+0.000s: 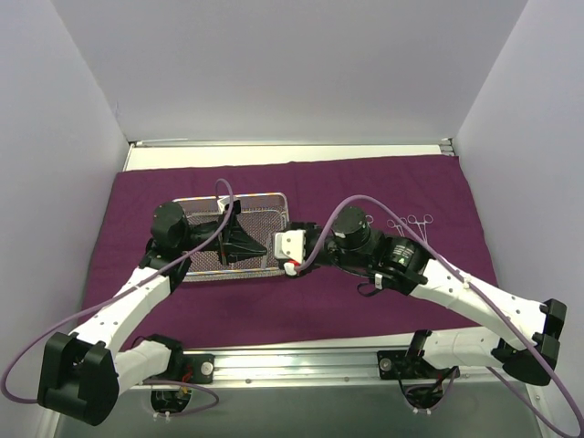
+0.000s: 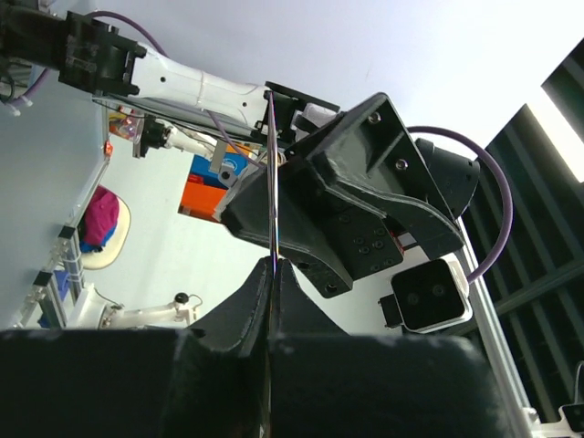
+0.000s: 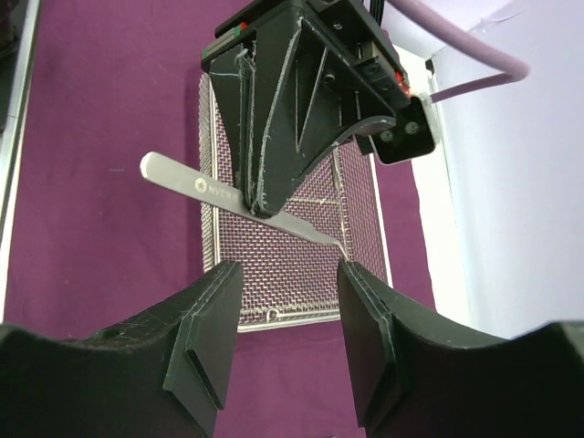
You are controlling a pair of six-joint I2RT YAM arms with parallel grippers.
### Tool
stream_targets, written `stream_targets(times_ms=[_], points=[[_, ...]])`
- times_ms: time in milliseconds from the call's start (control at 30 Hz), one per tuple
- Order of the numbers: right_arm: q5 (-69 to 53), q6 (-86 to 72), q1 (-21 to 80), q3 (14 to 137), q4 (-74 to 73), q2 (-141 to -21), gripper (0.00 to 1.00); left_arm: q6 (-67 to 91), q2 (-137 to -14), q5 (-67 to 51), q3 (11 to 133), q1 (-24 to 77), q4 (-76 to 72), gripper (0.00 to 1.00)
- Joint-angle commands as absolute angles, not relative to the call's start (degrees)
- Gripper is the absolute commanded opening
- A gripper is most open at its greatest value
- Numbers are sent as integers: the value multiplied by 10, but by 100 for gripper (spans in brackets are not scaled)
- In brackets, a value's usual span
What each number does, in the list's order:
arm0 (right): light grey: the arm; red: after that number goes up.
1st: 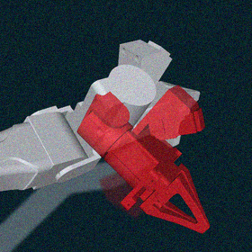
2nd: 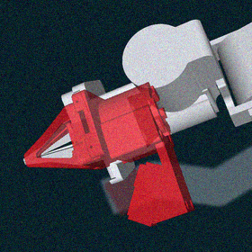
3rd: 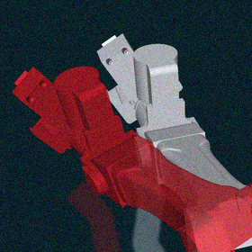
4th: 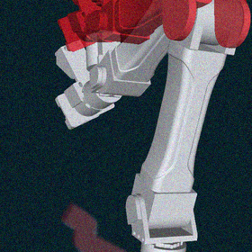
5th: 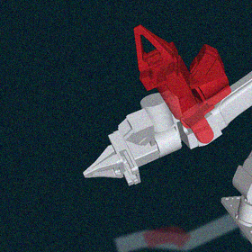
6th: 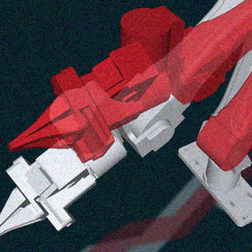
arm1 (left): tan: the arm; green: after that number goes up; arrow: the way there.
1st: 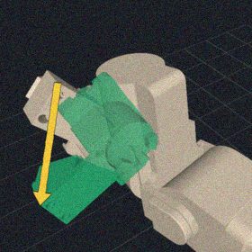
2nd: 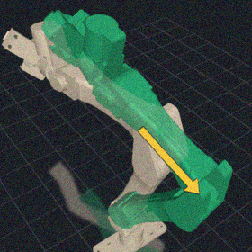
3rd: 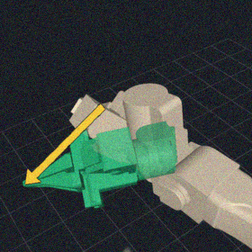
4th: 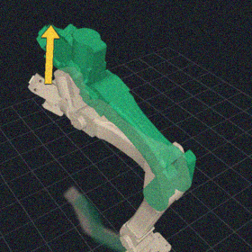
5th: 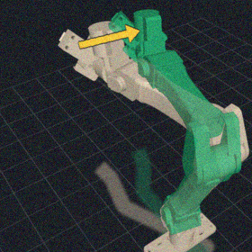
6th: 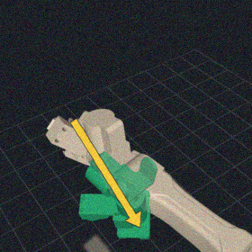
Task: Open and lay out the surgical kit
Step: Place the medical item in the surgical kit.
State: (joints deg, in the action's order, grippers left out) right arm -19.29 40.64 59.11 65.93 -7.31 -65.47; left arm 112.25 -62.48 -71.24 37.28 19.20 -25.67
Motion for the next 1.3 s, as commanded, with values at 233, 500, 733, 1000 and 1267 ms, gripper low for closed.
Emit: stream_targets(times_ms=[233,500,733,1000,1267], points=[[-134,434,603,649,18,-683,44,1262,-607,-735,373,192,-352,2],[-119,466,603,656,20,-695,43,1274,-608,-740,367,192,-345,2],[-132,476,604,669,22,-712,42,1274,-628,-741,379,192,-343,2],[-137,493,606,684,22,-729,30,1276,-646,-746,395,192,-345,2],[-141,500,606,689,18,-739,0,1280,-659,-735,406,191,-347,3]])
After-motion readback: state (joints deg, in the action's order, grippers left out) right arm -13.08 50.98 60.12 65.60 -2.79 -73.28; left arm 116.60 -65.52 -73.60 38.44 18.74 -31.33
